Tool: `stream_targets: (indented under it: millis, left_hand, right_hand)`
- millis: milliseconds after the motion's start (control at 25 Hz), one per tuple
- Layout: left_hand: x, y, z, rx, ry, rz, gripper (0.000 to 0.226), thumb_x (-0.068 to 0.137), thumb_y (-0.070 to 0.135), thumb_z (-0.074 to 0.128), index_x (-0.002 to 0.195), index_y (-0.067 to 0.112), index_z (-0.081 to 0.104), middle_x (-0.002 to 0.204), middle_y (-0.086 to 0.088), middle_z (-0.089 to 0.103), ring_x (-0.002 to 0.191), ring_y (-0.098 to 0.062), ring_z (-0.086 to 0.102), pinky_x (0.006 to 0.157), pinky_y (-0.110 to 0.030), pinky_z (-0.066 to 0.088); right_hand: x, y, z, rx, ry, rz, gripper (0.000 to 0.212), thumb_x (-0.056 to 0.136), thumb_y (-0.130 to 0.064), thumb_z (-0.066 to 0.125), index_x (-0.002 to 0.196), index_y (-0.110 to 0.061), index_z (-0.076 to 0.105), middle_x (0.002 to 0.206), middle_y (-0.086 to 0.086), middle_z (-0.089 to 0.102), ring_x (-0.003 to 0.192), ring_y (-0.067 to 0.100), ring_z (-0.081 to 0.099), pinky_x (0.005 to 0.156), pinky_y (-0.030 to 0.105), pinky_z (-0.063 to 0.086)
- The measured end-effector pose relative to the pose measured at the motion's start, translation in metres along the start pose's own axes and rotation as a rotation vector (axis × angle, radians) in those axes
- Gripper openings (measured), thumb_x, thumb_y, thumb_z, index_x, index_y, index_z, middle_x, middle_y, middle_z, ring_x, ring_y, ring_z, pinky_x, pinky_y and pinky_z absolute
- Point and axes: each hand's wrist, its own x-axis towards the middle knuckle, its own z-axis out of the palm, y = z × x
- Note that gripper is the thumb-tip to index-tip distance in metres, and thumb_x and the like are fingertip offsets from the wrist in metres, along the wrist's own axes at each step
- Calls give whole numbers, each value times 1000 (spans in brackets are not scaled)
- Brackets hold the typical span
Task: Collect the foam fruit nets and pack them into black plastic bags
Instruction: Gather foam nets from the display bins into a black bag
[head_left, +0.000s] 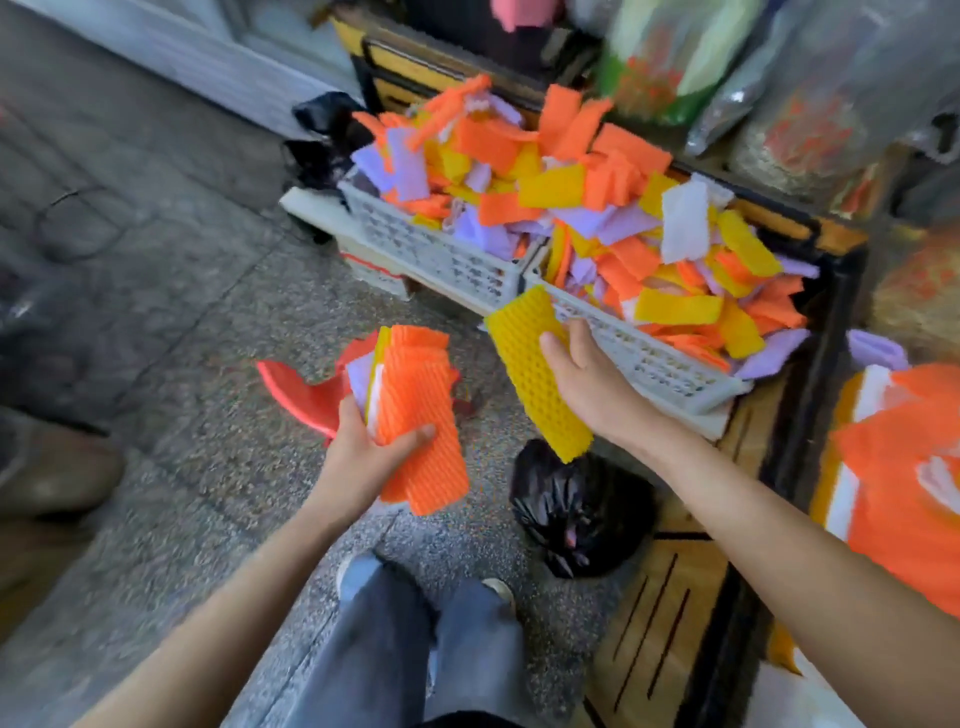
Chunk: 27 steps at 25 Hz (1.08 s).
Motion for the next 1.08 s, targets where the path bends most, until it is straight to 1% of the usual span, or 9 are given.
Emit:
stream_targets:
  millis: [160, 240, 360, 480, 600, 680, 920, 1000, 1080]
  left_hand:
    - [15, -31, -85, -149, 163, -37, 106, 39, 67, 78, 120, 8, 44, 112, -5, 62, 101, -19, 62, 92, -44, 50]
    - [23, -51, -125, -191, 198, -68, 107, 40, 70, 79, 122, 9, 46, 116, -8, 63, 104, -22, 63, 92, -50, 50]
    - [34, -79, -183, -185, 232, -112, 107, 41, 78, 75, 120, 12, 47, 115, -6, 63, 102, -23, 64, 90, -50, 51]
    - [44, -91, -235, -153, 260, -146, 105, 42, 78, 70, 118, 11, 45, 113, -6, 62, 99, -23, 63, 88, -48, 52]
    - [57, -96, -282, -223, 214, -139, 103, 56, 76, 69, 126, 6, 40, 122, -6, 56, 107, -20, 59, 92, -43, 50]
    - [69, -97, -308, -357, 167, -103, 110, 54, 81, 65, 133, 7, 39, 128, -7, 56, 110, -20, 60, 91, -41, 52]
    - [121, -73, -368, -530, 100, -23, 16, 92, 25, 55, 106, 17, 54, 98, 1, 67, 80, 0, 67, 64, -15, 54]
    - [147, -64, -389, -537, 86, -14, 6, 93, 21, 53, 99, 19, 53, 91, 7, 65, 72, 5, 66, 60, -12, 51]
    - [176, -54, -410, -516, 38, -33, 22, 91, 29, 59, 108, 18, 50, 101, 7, 62, 79, 6, 64, 60, -9, 50]
  right_hand:
    - [30, -63, 76, -40, -106, -173, 31, 100, -19, 42, 124, 0, 43, 107, 12, 53, 100, 19, 50, 72, 24, 29]
    - [38, -95, 119, 6, -185, -176, 26, 98, -18, 47, 119, -3, 47, 101, 5, 52, 95, 14, 48, 77, 25, 33]
    - [41, -141, 187, 317, -481, 21, 27, 94, -15, 54, 119, -6, 50, 108, 8, 60, 98, 16, 56, 93, 34, 45]
    - [43, -176, 248, 444, -654, 121, 36, 91, -9, 58, 125, -3, 48, 110, 9, 63, 100, 18, 61, 91, 29, 49]
    - [49, -205, 301, 395, -621, 132, 38, 88, -10, 62, 124, -5, 50, 118, 15, 63, 103, 21, 61, 93, 34, 49]
    - [60, -222, 327, 368, -571, 131, 32, 88, -11, 62, 119, -8, 52, 112, 11, 64, 94, 16, 63, 86, 28, 51]
    - [113, -276, 378, 192, -391, 37, 34, 91, -21, 59, 121, -7, 50, 104, 2, 58, 93, 13, 56, 75, 17, 45]
    - [139, -291, 393, 141, -378, 29, 36, 93, -25, 57, 124, -8, 48, 109, 2, 57, 96, 12, 55, 77, 21, 46]
    - [167, -307, 405, 111, -394, 12, 37, 94, -26, 54, 126, -8, 48, 117, 7, 59, 102, 17, 57, 88, 31, 47]
